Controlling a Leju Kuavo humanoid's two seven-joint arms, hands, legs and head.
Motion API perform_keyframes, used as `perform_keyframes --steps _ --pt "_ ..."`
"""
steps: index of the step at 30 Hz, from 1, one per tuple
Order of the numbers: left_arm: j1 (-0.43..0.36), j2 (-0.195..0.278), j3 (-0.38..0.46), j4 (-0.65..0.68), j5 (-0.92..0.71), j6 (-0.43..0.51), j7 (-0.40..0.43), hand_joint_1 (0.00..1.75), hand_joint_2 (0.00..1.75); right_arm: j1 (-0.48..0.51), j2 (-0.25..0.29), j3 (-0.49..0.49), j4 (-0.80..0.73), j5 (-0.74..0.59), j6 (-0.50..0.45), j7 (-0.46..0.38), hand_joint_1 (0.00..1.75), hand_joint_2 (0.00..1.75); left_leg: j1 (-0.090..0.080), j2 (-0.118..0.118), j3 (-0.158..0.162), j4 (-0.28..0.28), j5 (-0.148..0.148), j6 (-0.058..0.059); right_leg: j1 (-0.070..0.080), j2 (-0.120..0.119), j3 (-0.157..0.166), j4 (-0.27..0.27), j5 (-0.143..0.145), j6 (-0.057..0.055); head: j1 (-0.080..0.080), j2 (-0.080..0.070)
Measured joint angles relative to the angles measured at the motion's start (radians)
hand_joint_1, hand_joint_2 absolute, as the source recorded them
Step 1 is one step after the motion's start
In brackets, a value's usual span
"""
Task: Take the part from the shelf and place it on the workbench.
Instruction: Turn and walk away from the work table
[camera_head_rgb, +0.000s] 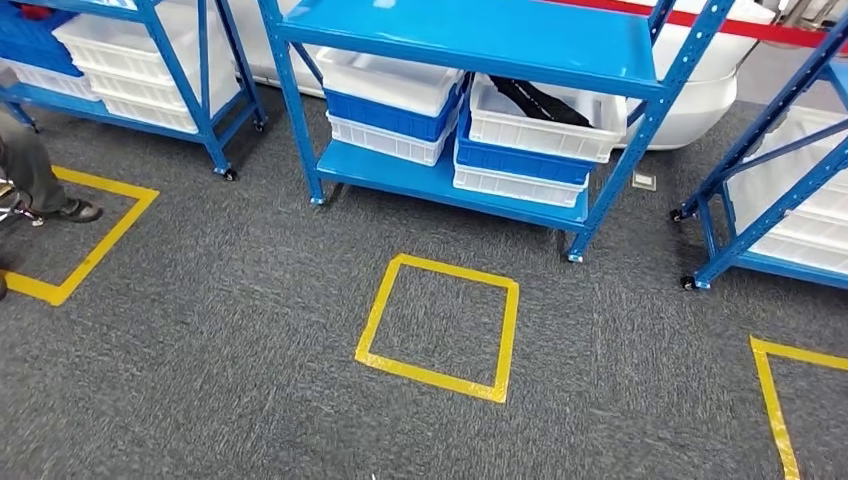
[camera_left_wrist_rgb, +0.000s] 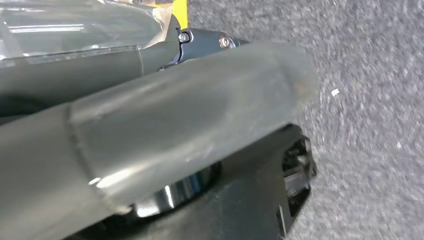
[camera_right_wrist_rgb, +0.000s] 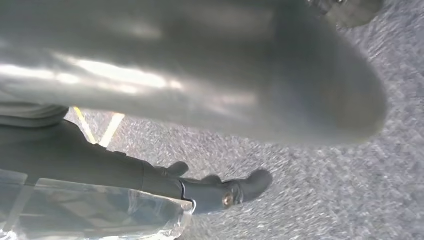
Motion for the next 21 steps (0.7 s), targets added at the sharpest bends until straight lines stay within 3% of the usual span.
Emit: perform_keyframes --steps 2,5,6,7,8,9,11,12,13,15,17,19,21 --pt "0.000 0.000 0.000 0.000 0.001 0.000 0.000 0.00 0.00 -0.002 0.001 0.000 0.000 0.000 0.003 0.000 0.00 0.00 -0.006 0.001 0.025 -0.003 0.018 0.021 -0.002 -0.001 -0.037 0.080 -0.024 -0.004 0.005 0.000" --pt "-0.002 0.000 0.000 0.000 0.004 0.000 0.000 0.00 0.00 -0.001 0.002 0.000 0.000 0.000 0.008 0.000 0.00 0.00 -0.020 -0.002 0.039 -0.003 0.001 0.035 0.004 -0.001 -0.169 0.267 -0.098 -0.017 0.009 0.000" --pt "-0.002 0.000 0.000 0.000 0.004 0.000 0.000 0.00 0.00 0.001 0.002 -0.001 0.000 -0.001 0.010 0.000 0.00 0.00 -0.026 -0.006 0.047 -0.003 -0.008 0.038 0.009 -0.001 -0.201 0.292 -0.119 -0.020 0.009 0.000" --pt "-0.001 0.000 0.000 0.000 0.005 -0.001 0.000 0.00 0.00 0.003 0.002 -0.002 0.000 -0.002 0.011 0.001 0.00 0.00 -0.032 -0.009 0.057 -0.003 -0.016 0.040 0.015 0.000 -0.210 0.274 -0.119 -0.020 0.009 0.000" --pt "0.000 0.000 0.000 0.000 0.006 -0.002 -0.001 0.00 0.00 0.004 0.001 -0.002 0.000 -0.002 0.012 0.001 0.00 0.00 -0.038 -0.011 0.069 -0.003 -0.026 0.042 0.022 -0.001 -0.204 0.223 -0.096 -0.019 0.010 0.000" --pt "0.000 -0.001 0.000 0.000 0.007 -0.005 -0.002 0.00 0.00 0.004 0.000 -0.004 0.000 -0.002 0.012 0.001 0.00 0.00 -0.043 -0.013 0.078 -0.004 -0.036 0.044 0.031 -0.001 -0.191 0.155 -0.050 -0.021 0.010 0.000" --pt "-0.001 -0.004 0.000 0.001 0.008 -0.010 -0.005 0.00 0.00 0.005 -0.004 -0.007 0.000 0.000 0.014 0.001 0.00 0.00 -0.050 -0.016 0.098 -0.005 -0.056 0.042 0.047 -0.001 -0.167 0.049 0.035 -0.039 0.006 0.000" --pt "-0.001 -0.006 0.000 0.001 0.009 -0.012 -0.006 0.00 0.00 0.004 -0.005 -0.008 0.000 0.001 0.015 0.001 0.00 0.00 -0.051 -0.017 0.106 -0.005 -0.062 0.038 0.054 -0.001 -0.160 0.025 0.058 -0.052 0.004 0.000" --pt "-0.001 -0.007 0.001 0.001 0.009 -0.011 -0.007 0.00 0.00 0.004 -0.006 -0.009 0.000 0.003 0.017 0.001 0.00 0.00 -0.051 -0.018 0.116 -0.003 -0.062 0.033 0.056 -0.001 -0.153 0.016 0.063 -0.065 0.003 0.000" --pt "-0.001 -0.008 0.001 0.001 0.009 -0.009 -0.007 0.00 0.00 0.002 -0.005 -0.011 0.000 0.005 0.019 0.002 0.00 0.00 -0.050 -0.016 0.122 0.012 -0.058 0.023 0.046 0.001 -0.119 -0.007 0.066 -0.086 0.005 0.000" --pt "-0.002 -0.008 0.000 0.001 0.009 -0.005 -0.008 0.00 0.00 -0.001 -0.005 -0.014 0.000 0.007 0.023 0.002 0.00 0.00 -0.047 -0.013 0.092 0.077 -0.068 0.016 0.029 0.002 -0.083 -0.022 0.064 -0.100 0.004 0.000" --pt "-0.003 -0.007 0.000 0.001 0.009 -0.002 -0.009 0.00 0.00 -0.005 -0.005 -0.015 0.000 0.008 0.026 0.002 0.00 0.00 -0.039 -0.013 0.010 0.197 -0.105 0.004 0.024 0.003 -0.063 -0.027 0.052 -0.108 0.002 0.000" --pt "-0.002 -0.005 0.001 0.001 0.009 -0.002 -0.009 0.00 0.00 -0.005 -0.002 -0.016 0.000 0.008 0.028 0.002 0.00 0.00 -0.026 -0.012 -0.074 0.281 -0.164 -0.015 0.018 0.006 -0.044 -0.027 0.033 -0.105 0.002 0.000"
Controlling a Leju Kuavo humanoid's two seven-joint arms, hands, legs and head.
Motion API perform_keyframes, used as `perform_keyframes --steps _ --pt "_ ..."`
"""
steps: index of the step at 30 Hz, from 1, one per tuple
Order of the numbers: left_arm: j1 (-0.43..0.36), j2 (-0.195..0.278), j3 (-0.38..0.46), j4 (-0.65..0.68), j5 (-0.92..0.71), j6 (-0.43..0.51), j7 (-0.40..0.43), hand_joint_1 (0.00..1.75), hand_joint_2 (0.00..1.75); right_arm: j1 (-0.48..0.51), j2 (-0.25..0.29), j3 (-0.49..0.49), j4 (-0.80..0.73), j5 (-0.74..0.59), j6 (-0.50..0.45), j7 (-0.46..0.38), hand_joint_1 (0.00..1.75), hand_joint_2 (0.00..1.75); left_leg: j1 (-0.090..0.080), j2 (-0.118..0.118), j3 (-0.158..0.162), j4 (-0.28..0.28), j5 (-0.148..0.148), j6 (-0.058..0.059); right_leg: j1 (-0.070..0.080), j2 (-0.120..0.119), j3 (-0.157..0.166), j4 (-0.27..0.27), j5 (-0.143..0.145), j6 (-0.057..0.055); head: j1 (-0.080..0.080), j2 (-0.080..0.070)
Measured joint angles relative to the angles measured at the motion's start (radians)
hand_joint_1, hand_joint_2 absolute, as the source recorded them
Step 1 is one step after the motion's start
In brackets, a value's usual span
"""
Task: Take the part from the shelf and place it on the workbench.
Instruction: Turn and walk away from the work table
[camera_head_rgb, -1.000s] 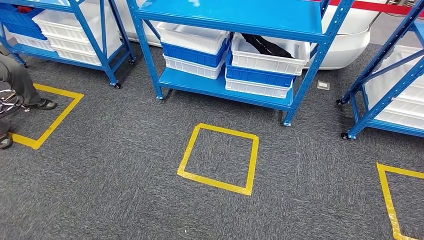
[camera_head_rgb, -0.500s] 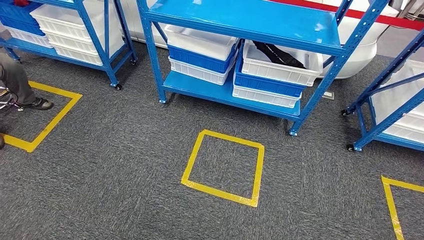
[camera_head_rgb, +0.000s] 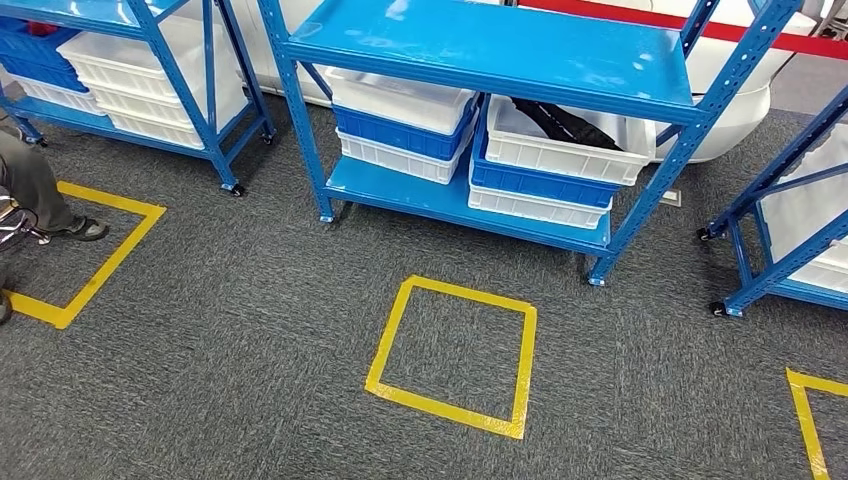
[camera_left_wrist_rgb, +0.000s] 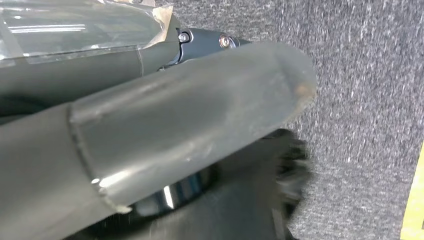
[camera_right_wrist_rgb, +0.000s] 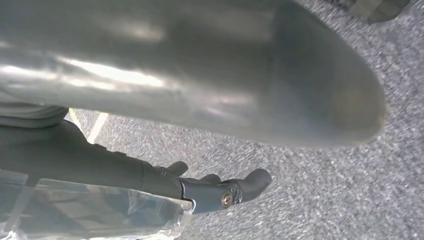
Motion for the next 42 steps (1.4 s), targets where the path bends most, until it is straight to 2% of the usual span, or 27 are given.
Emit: perform_keyframes --steps 1,2,3,5,6,7,10,12,14,16,17,18,20,21,22,24,26,28,30,31,32,33,35,36,37,40,42 --pt "0.001 0.001 0.000 0.000 0.000 0.000 0.000 0.00 0.00 0.001 0.001 0.000 0.000 0.000 0.001 0.000 0.00 0.00 0.007 0.001 -0.023 0.002 -0.018 -0.009 -0.005 0.002 0.012 0.000 -0.011 0.006 0.000 0.000" --pt "0.002 0.002 0.000 0.000 0.000 0.000 0.000 0.00 0.00 0.003 0.002 0.000 0.000 0.000 0.001 0.000 0.00 0.00 0.015 0.003 -0.031 -0.027 -0.010 -0.018 -0.010 0.005 0.027 0.000 -0.023 0.013 0.000 0.000" --pt "0.002 0.004 0.000 0.000 0.000 0.000 0.000 0.00 0.00 0.004 0.002 0.000 0.000 -0.001 0.002 0.000 0.00 0.00 0.023 0.005 -0.026 -0.077 0.023 -0.028 -0.016 0.007 0.041 0.000 -0.037 0.021 -0.001 0.000" --pt "0.003 0.005 0.000 0.001 0.000 0.000 -0.001 0.00 0.00 0.004 0.003 -0.001 0.000 -0.002 0.002 -0.001 0.00 0.00 0.037 0.014 -0.005 -0.195 0.136 -0.039 -0.020 0.009 0.069 0.003 -0.068 0.038 -0.005 0.000" --pt "0.003 0.006 0.000 0.001 0.000 0.000 -0.002 0.00 0.00 0.003 0.003 -0.001 0.000 -0.003 0.003 -0.002 0.00 0.00 0.040 0.019 0.004 -0.230 0.173 -0.038 -0.017 0.008 0.078 0.002 -0.084 0.047 -0.007 0.000" --pt "0.002 0.006 0.000 0.002 0.001 -0.001 -0.003 0.00 0.00 0.001 0.002 -0.001 0.000 -0.005 0.004 -0.003 0.00 0.00 0.040 0.022 0.009 -0.248 0.191 -0.032 -0.013 0.006 0.094 0.001 -0.093 0.059 -0.008 0.000" --pt "0.000 0.006 0.000 0.001 0.002 -0.002 -0.006 0.00 0.00 -0.004 0.002 -0.005 -0.001 -0.016 0.012 -0.007 0.00 0.00 0.035 0.019 0.035 -0.256 0.194 0.003 -0.005 0.002 0.109 0.034 -0.085 0.095 -0.002 0.000" --pt "-0.001 0.006 0.000 0.001 0.002 -0.002 -0.007 0.00 0.00 -0.007 0.003 -0.009 -0.001 -0.024 0.022 -0.010 0.00 0.00 0.033 0.017 0.062 -0.264 0.191 0.021 -0.008 0.001 0.040 0.152 -0.081 0.097 0.002 0.000" --pt "-0.001 0.006 0.000 0.001 0.002 -0.003 -0.007 0.00 0.00 -0.005 0.004 -0.015 0.000 -0.030 0.028 -0.010 0.00 0.00 0.030 0.015 0.086 -0.272 0.175 0.030 -0.010 0.000 -0.060 0.276 -0.123 0.085 0.005 0.000" --pt "-0.001 0.006 0.000 0.001 0.002 -0.003 -0.007 0.00 0.00 0.000 0.005 -0.022 0.000 -0.031 0.031 -0.007 0.00 0.00 0.027 0.008 0.112 -0.277 0.155 0.032 -0.009 0.000 -0.124 0.306 -0.185 0.082 0.007 0.000" --pt "0.000 0.006 0.000 0.001 0.002 -0.004 -0.006 0.00 0.00 0.002 0.005 -0.025 0.000 -0.032 0.031 -0.005 0.00 0.00 0.025 0.005 0.126 -0.278 0.144 0.032 -0.008 0.000 -0.135 0.278 -0.193 0.085 0.009 0.000" --pt "0.000 0.006 0.000 0.001 0.002 -0.004 -0.006 0.00 0.00 0.003 0.005 -0.028 0.000 -0.033 0.031 -0.003 0.00 0.00 0.023 0.003 0.140 -0.279 0.133 0.031 -0.007 0.000 -0.135 0.225 -0.174 0.093 0.010 0.000" --pt "0.000 0.006 0.000 0.001 0.002 -0.006 -0.006 0.00 0.00 0.004 0.004 -0.031 0.000 -0.034 0.033 0.003 0.00 0.00 0.020 0.001 0.162 -0.280 0.110 0.026 -0.003 -0.008 -0.119 0.108 -0.075 0.103 0.011 0.000" --pt "0.000 0.006 0.000 0.001 0.001 -0.007 -0.006 0.00 0.00 0.004 0.004 -0.032 0.000 -0.030 0.034 0.009 0.00 0.00 0.020 0.001 0.171 -0.282 0.099 0.020 0.002 -0.015 -0.110 0.071 -0.033 0.101 0.012 0.000" --pt "0.001 0.006 0.000 0.001 0.000 -0.007 -0.005 0.00 0.00 0.003 0.004 -0.033 0.000 -0.024 0.033 0.015 0.00 0.00 0.019 0.001 0.183 -0.284 0.093 0.013 0.009 -0.021 -0.103 0.054 -0.009 0.092 0.013 0.000" --pt "-0.001 0.005 0.000 0.001 -0.001 -0.007 -0.004 0.00 0.00 0.002 0.005 -0.032 0.000 -0.007 0.026 0.025 0.00 0.00 0.016 0.004 0.209 -0.283 0.089 -0.003 0.014 -0.024 -0.083 0.042 0.004 0.068 0.015 0.000" --pt "-0.006 0.003 0.000 0.001 -0.002 -0.007 -0.004 0.00 0.00 0.001 0.005 -0.030 0.000 0.009 0.015 0.029 0.00 0.87 0.016 0.006 0.209 -0.250 0.081 -0.011 -0.001 -0.020 -0.057 0.032 0.018 0.050 0.010 0.000" --pt "-0.010 0.003 0.000 0.001 -0.002 -0.009 -0.003 0.00 0.00 -0.001 0.005 -0.029 0.000 0.018 0.008 0.032 0.00 1.75 0.018 0.005 0.158 -0.164 0.042 -0.015 -0.009 -0.018 -0.040 0.030 0.014 0.034 0.006 0.000" --pt "-0.010 0.004 0.000 0.001 -0.002 -0.010 -0.003 0.00 0.00 -0.001 0.007 -0.029 0.000 0.019 0.004 0.033 0.00 1.75 0.018 0.004 0.081 -0.062 -0.013 -0.017 -0.003 -0.015 -0.033 0.030 0.005 0.020 0.005 0.000" --pt "-0.008 0.005 0.000 0.001 -0.002 -0.011 -0.003 0.00 0.00 0.001 0.008 -0.029 0.000 0.017 0.002 0.033 0.00 1.75 0.019 0.004 0.051 -0.038 -0.027 -0.018 -0.001 -0.013 -0.029 0.030 -0.001 0.017 0.005 0.000" --pt "-0.007 0.006 0.000 0.001 -0.002 -0.011 -0.003 0.00 0.00 0.003 0.009 -0.029 0.000 0.014 0.000 0.033 0.00 1.75 0.020 0.004 0.034 -0.044 -0.018 -0.019 0.000 -0.010 -0.022 0.030 -0.008 0.016 0.004 0.000" --pt "-0.006 0.007 0.000 0.001 -0.003 -0.012 -0.002 0.00 0.00 0.004 0.010 -0.029 0.000 0.010 -0.002 0.033 0.00 1.31 0.021 0.005 0.033 -0.082 0.016 -0.019 0.000 -0.007 -0.013 0.031 -0.016 0.018 0.004 0.000" --pt "-0.004 0.008 0.000 0.001 -0.003 -0.012 0.000 0.00 0.00 0.007 0.011 -0.030 0.000 0.004 -0.005 0.033 0.00 0.44 0.021 0.003 0.054 -0.193 0.114 -0.017 0.002 -0.001 0.007 0.031 -0.032 0.027 0.004 0.000" --pt "-0.004 0.009 0.000 0.001 -0.004 -0.013 0.001 0.00 0.00 0.006 0.012 -0.031 0.000 0.002 -0.006 0.032 0.00 0.00 0.019 0.001 0.064 -0.229 0.139 -0.013 0.004 0.001 0.010 0.032 -0.039 0.033 0.004 0.000" --pt "-0.004 0.009 0.000 0.001 -0.004 -0.013 0.003 0.00 0.00 0.006 0.012 -0.031 0.000 0.001 -0.007 0.032 0.00 0.00 0.017 -0.001 0.070 -0.247 0.156 -0.008 0.007 0.004 0.010 0.033 -0.045 0.039 0.005 0.000" --pt "-0.003 0.010 0.000 0.001 -0.005 -0.013 0.005 0.00 0.00 0.004 0.013 -0.032 0.000 0.000 -0.012 0.032 0.00 0.00 0.014 0.005 0.081 -0.256 0.170 0.011 0.012 0.011 0.007 0.033 -0.057 0.057 0.008 0.000" --pt "-0.006 0.009 0.000 0.001 -0.004 -0.013 0.005 0.00 0.00 0.004 0.012 -0.033 0.000 0.000 -0.014 0.032 0.00 0.00 0.018 0.016 0.090 -0.271 0.172 0.021 0.011 0.008 -0.012 0.075 -0.078 0.062 0.009 0.000"
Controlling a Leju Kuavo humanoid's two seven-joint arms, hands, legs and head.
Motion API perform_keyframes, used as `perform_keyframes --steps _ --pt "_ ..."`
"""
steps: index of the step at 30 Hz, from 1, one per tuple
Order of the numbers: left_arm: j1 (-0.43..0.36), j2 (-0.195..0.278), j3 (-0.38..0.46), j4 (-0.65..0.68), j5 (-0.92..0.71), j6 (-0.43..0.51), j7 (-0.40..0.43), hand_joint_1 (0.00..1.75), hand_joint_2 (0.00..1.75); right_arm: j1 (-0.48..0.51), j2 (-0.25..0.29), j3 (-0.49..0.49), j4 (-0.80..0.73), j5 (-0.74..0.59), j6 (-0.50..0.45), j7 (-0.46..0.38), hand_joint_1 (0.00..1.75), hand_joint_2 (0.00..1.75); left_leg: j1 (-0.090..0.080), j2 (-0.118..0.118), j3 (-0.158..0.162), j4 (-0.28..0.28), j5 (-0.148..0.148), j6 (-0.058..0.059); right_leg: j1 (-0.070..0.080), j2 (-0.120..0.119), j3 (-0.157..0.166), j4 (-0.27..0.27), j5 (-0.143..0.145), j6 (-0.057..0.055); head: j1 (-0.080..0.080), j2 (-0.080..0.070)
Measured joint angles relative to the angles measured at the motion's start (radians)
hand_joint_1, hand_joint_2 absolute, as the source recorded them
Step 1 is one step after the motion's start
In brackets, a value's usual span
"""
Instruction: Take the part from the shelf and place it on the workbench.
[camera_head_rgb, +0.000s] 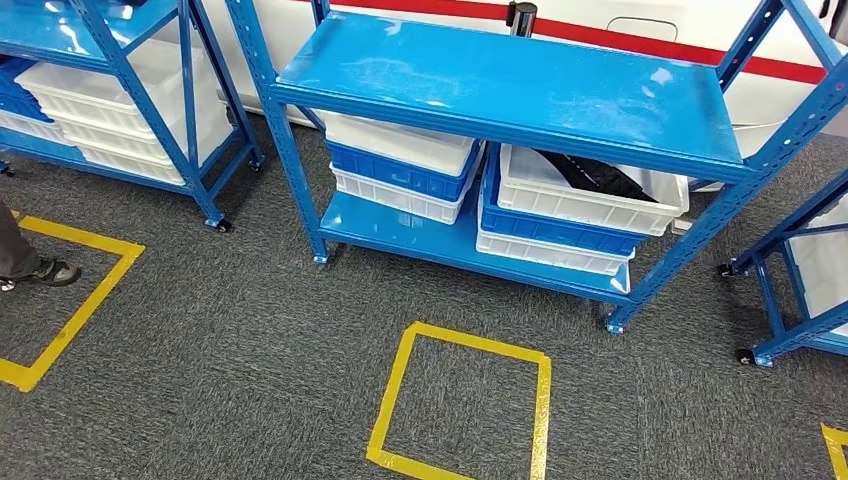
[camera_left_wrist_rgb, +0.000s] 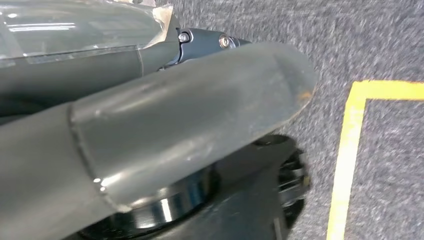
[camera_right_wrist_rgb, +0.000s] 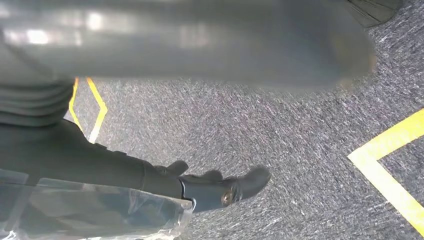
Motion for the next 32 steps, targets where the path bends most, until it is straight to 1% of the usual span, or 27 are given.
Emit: perform_keyframes --steps 1,3,4,5,6,7,8,9,10,11,12,13,14,16,17,18,19,20,21,22,24,25,26,28,29,31,32 --pt "-0.001 0.000 0.000 0.000 0.000 0.000 0.000 0.00 0.00 0.000 -0.001 0.000 0.000 0.000 0.000 0.000 0.00 0.00 0.002 0.007 0.004 -0.006 -0.001 0.005 -0.002 -0.003 -0.030 0.053 -0.021 0.001 0.001 0.000" --pt "-0.002 -0.001 0.000 0.000 0.000 0.000 0.000 0.00 0.00 0.002 -0.001 -0.001 0.000 0.001 -0.001 0.000 0.00 0.00 0.002 0.020 0.008 -0.008 -0.006 0.010 -0.006 -0.005 -0.117 0.190 -0.064 0.003 0.002 0.000" --pt "-0.002 -0.001 0.000 0.000 0.000 0.000 0.000 0.00 0.00 0.004 -0.002 -0.001 0.000 0.001 -0.001 0.000 0.00 0.00 0.002 0.025 0.010 -0.008 -0.010 0.010 -0.010 -0.005 -0.151 0.236 -0.070 0.009 0.003 0.000" --pt "-0.002 -0.002 0.000 0.000 0.000 0.000 0.000 0.00 0.00 0.007 -0.003 -0.001 0.000 0.001 -0.001 0.000 0.00 0.00 0.003 0.031 0.014 -0.008 -0.014 0.008 -0.014 -0.007 -0.168 0.245 -0.058 0.019 0.003 0.000" --pt "-0.002 -0.002 0.000 0.000 0.000 0.000 0.000 0.00 0.00 0.010 -0.004 -0.001 0.000 0.001 -0.001 0.000 0.00 0.00 0.006 0.037 0.020 -0.008 -0.019 0.004 -0.020 -0.013 -0.165 0.213 -0.029 0.033 0.003 0.000" --pt "-0.002 -0.002 0.000 0.000 0.000 0.000 0.000 0.00 0.00 0.011 -0.005 -0.001 0.000 0.001 -0.001 0.000 0.00 0.00 0.009 0.043 0.028 -0.008 -0.024 -0.002 -0.025 -0.026 -0.143 0.148 0.011 0.047 0.003 0.000" --pt "-0.002 -0.002 0.000 0.000 0.000 0.000 0.000 0.00 0.00 0.011 -0.005 -0.001 0.000 0.001 -0.001 0.000 0.00 0.00 0.010 0.051 0.036 -0.008 -0.031 -0.009 -0.029 -0.050 -0.118 0.079 0.048 0.057 0.005 0.000" --pt "-0.002 -0.002 0.000 0.000 0.000 0.000 0.000 0.00 0.00 0.009 -0.005 -0.001 0.000 0.001 -0.001 0.000 0.00 0.00 0.009 0.059 0.043 -0.007 -0.038 -0.018 -0.028 -0.070 -0.094 0.023 0.075 0.059 0.008 0.000" --pt "-0.002 -0.001 0.000 -0.001 0.000 0.000 0.000 0.00 0.00 0.006 -0.004 -0.001 0.000 0.002 -0.001 0.000 0.00 0.00 0.006 0.067 0.050 -0.008 -0.044 -0.026 -0.027 -0.081 -0.081 -0.009 0.089 0.052 0.008 0.000" --pt "-0.003 -0.001 0.000 -0.001 0.000 0.000 0.000 0.00 0.00 0.005 -0.003 -0.001 0.000 0.003 -0.001 0.000 0.00 0.00 0.004 0.075 0.056 -0.010 -0.049 -0.033 -0.023 -0.083 -0.078 -0.018 0.092 0.040 0.008 0.000" --pt "-0.003 -0.001 0.000 -0.001 0.000 0.000 0.000 0.00 0.00 0.005 -0.004 -0.001 0.000 0.004 -0.001 0.000 0.00 0.00 0.004 0.085 0.062 -0.014 -0.052 -0.039 -0.020 -0.070 -0.079 -0.019 0.092 0.027 0.006 0.000" --pt "-0.004 -0.001 0.000 -0.001 0.000 0.000 0.000 0.00 0.00 0.005 -0.005 -0.001 0.000 0.006 -0.001 0.000 0.00 0.00 0.007 0.091 0.069 -0.017 -0.055 -0.046 -0.022 -0.056 -0.079 -0.020 0.092 0.015 0.004 0.000" --pt "-0.005 -0.002 0.000 -0.001 0.000 0.000 0.000 0.00 0.00 0.006 -0.005 -0.001 0.000 0.007 -0.001 0.000 0.00 0.00 0.011 0.083 0.071 -0.013 -0.062 -0.051 -0.024 -0.044 -0.077 -0.021 0.092 0.007 0.002 0.000" --pt "-0.007 -0.002 -0.001 -0.001 0.000 0.000 0.000 0.00 0.00 0.006 -0.006 -0.001 0.000 0.009 -0.001 0.000 0.00 0.00 0.014 0.042 0.047 0.044 -0.101 -0.055 -0.028 -0.020 -0.071 -0.023 0.093 -0.008 -0.004 0.000" --pt "-0.007 -0.002 -0.001 -0.001 0.000 0.000 0.000 0.00 0.00 0.005 -0.005 -0.001 0.000 0.010 -0.001 0.000 0.00 0.00 0.011 0.019 0.018 0.100 -0.129 -0.052 -0.024 -0.009 -0.071 -0.023 0.092 -0.013 -0.007 0.000" --pt "-0.006 -0.002 -0.001 -0.001 0.000 0.000 0.000 0.00 0.00 0.005 -0.005 -0.001 0.000 0.010 -0.001 0.000 0.00 0.00 0.008 0.007 -0.017 0.161 -0.152 -0.048 -0.019 0.005 -0.070 -0.023 0.091 -0.017 -0.008 0.000" --pt "-0.004 -0.001 -0.001 -0.001 0.000 0.000 0.000 0.00 0.00 0.004 -0.004 -0.001 0.000 0.010 -0.001 -0.001 0.00 0.00 0.004 0.001 -0.050 0.210 -0.164 -0.043 -0.014 0.019 -0.068 -0.022 0.090 -0.021 -0.009 0.000" --pt "-0.002 -0.001 0.000 -0.001 0.000 0.000 0.000 0.00 0.00 0.005 -0.004 -0.001 0.000 0.010 -0.001 -0.001 0.00 0.00 0.000 -0.003 -0.071 0.233 -0.156 -0.036 -0.009 0.034 -0.065 -0.022 0.088 -0.024 -0.009 0.000" --pt "-0.001 0.000 0.000 -0.001 0.000 0.000 0.000 0.00 0.00 0.006 -0.004 -0.002 0.000 0.011 -0.001 -0.001 0.00 0.00 -0.004 -0.007 -0.077 0.223 -0.131 -0.027 -0.003 0.048 -0.060 -0.022 0.086 -0.027 -0.009 0.000" --pt "0.000 0.000 0.000 -0.001 0.000 0.001 0.000 0.00 0.00 0.006 -0.005 -0.002 0.000 0.012 -0.001 -0.001 0.00 0.00 -0.009 -0.015 -0.069 0.181 -0.091 -0.015 0.002 0.061 -0.054 -0.022 0.083 -0.030 -0.008 0.000" --pt "0.000 0.003 0.000 -0.001 0.001 0.002 0.001 0.00 0.00 0.006 -0.003 -0.002 0.001 0.013 -0.001 -0.003 0.00 0.00 -0.016 -0.054 -0.034 0.078 -0.023 0.013 0.009 0.084 -0.048 -0.022 0.078 -0.034 -0.004 0.000" --pt "-0.001 0.004 0.000 -0.001 0.002 0.002 0.001 0.00 0.00 0.005 -0.001 -0.002 0.001 0.014 -0.001 -0.004 0.00 0.00 -0.020 -0.070 -0.020 0.041 -0.009 0.023 0.008 0.093 -0.048 -0.022 0.077 -0.033 -0.002 0.000" --pt "-0.002 0.004 -0.001 -0.001 0.002 0.002 0.001 0.00 0.00 0.005 0.000 -0.002 0.001 0.016 -0.001 -0.006 0.00 0.00 -0.023 -0.080 -0.013 0.023 -0.007 0.028 0.006 0.102 -0.051 -0.023 0.075 -0.030 -0.001 0.000" --pt "-0.003 0.003 -0.001 -0.002 0.003 0.003 0.001 0.00 0.00 0.006 0.000 -0.002 0.001 0.019 -0.003 -0.006 0.00 0.00 -0.026 -0.070 -0.004 0.003 -0.008 0.028 0.004 0.115 -0.055 -0.028 0.076 -0.019 -0.005 0.000" --pt "-0.003 0.002 0.000 -0.002 0.003 0.004 0.001 0.00 0.00 0.008 -0.001 -0.002 0.001 0.022 -0.004 -0.006 0.00 0.00 -0.024 -0.063 0.005 -0.012 -0.004 0.028 0.006 0.105 -0.055 -0.027 0.074 -0.014 -0.007 0.000" --pt "-0.003 0.000 0.000 -0.002 0.004 0.006 0.002 0.00 0.00 0.007 -0.003 -0.002 0.001 0.029 -0.010 -0.002 0.00 0.00 -0.017 -0.045 0.025 -0.041 0.005 0.027 0.011 0.056 -0.080 0.022 0.047 -0.011 -0.002 0.000" --pt "-0.003 -0.001 0.000 -0.002 0.005 0.007 0.002 0.00 0.00 0.006 -0.004 -0.002 0.001 0.032 -0.011 0.000 0.00 0.00 -0.016 -0.041 0.030 -0.048 0.007 0.027 0.009 0.034 -0.088 0.042 0.037 -0.011 -0.001 0.000"
